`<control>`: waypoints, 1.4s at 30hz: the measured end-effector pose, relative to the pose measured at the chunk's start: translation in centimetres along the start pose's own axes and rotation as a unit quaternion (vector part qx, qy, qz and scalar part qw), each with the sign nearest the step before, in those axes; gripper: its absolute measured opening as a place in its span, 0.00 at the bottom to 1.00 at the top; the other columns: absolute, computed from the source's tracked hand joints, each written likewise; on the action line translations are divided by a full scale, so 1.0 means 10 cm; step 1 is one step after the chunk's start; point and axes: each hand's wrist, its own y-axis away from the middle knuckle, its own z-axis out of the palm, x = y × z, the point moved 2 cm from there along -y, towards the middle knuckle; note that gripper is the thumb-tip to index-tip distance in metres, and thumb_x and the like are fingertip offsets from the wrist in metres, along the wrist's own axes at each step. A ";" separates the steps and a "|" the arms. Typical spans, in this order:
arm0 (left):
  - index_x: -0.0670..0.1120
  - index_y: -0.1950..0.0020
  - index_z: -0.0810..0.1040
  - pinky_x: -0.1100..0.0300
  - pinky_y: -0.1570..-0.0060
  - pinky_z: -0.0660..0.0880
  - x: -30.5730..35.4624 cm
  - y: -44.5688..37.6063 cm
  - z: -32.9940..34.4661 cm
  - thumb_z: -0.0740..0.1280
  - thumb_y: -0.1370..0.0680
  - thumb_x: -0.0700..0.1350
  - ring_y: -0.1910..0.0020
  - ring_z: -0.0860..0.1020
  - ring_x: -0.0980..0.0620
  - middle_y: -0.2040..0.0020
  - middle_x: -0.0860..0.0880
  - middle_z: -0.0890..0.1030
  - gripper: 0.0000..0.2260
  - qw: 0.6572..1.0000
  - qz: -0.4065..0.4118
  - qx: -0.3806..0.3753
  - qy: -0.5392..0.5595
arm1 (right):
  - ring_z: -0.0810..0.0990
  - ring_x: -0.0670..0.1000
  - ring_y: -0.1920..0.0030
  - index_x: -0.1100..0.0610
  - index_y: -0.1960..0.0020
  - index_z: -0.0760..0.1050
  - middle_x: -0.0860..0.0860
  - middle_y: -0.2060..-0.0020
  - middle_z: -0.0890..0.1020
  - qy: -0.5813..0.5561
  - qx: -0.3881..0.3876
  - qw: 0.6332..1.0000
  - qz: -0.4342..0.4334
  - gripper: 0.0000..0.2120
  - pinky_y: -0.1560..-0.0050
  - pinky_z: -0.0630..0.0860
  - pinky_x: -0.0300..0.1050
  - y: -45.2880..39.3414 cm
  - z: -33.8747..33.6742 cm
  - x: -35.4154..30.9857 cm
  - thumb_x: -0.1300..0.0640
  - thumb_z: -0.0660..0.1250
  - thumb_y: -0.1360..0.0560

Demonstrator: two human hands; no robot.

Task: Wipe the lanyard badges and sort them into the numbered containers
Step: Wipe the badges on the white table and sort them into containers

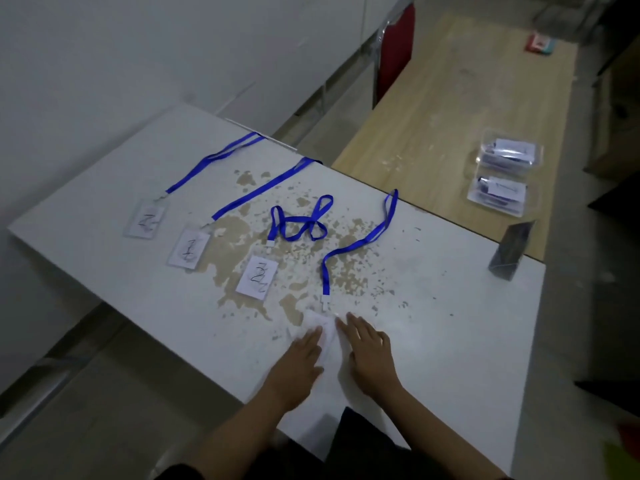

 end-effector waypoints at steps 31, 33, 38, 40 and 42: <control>0.52 0.25 0.66 0.58 0.25 0.38 -0.31 0.12 -0.05 0.52 0.23 0.68 0.24 0.59 0.60 0.22 0.56 0.56 0.32 0.960 0.146 -0.213 -0.112 | 0.53 0.45 0.22 0.42 0.22 0.55 0.43 0.22 0.57 -0.069 -0.048 0.995 0.060 0.32 0.24 0.47 0.59 -0.06 -0.05 -0.04 0.63 0.53 0.23; 0.52 0.27 0.71 0.63 0.27 0.43 -0.33 0.11 -0.14 0.52 0.23 0.68 0.27 0.63 0.60 0.24 0.55 0.61 0.31 0.957 0.134 -0.228 -0.119 | 0.52 0.46 0.22 0.42 0.22 0.54 0.43 0.22 0.56 -0.067 -0.050 0.995 0.059 0.33 0.24 0.47 0.59 -0.07 -0.05 -0.05 0.63 0.53 0.23; 0.48 0.20 0.48 0.60 0.24 0.35 -0.40 -0.06 -0.11 0.50 0.19 0.63 0.22 0.41 0.58 0.22 0.55 0.39 0.32 0.971 0.128 -0.182 -0.085 | 0.51 0.46 0.22 0.42 0.21 0.52 0.44 0.21 0.54 -0.067 -0.056 0.994 0.068 0.33 0.24 0.46 0.59 -0.05 -0.02 -0.06 0.64 0.52 0.22; 0.50 0.21 0.54 0.56 0.23 0.38 -0.39 0.11 -0.09 0.49 0.21 0.67 0.22 0.48 0.58 0.21 0.56 0.47 0.33 0.967 0.131 -0.197 -0.096 | 0.50 0.46 0.22 0.42 0.21 0.52 0.44 0.21 0.54 -0.064 -0.053 0.994 0.071 0.34 0.24 0.46 0.59 -0.05 0.00 -0.07 0.64 0.53 0.23; 0.51 0.22 0.59 0.57 0.23 0.47 -0.40 0.23 -0.13 0.50 0.22 0.68 0.23 0.53 0.59 0.21 0.56 0.52 0.33 0.956 0.147 -0.227 -0.110 | 0.50 0.46 0.21 0.42 0.21 0.52 0.44 0.21 0.54 -0.061 -0.049 0.994 0.071 0.34 0.24 0.46 0.60 -0.05 0.00 -0.07 0.64 0.53 0.23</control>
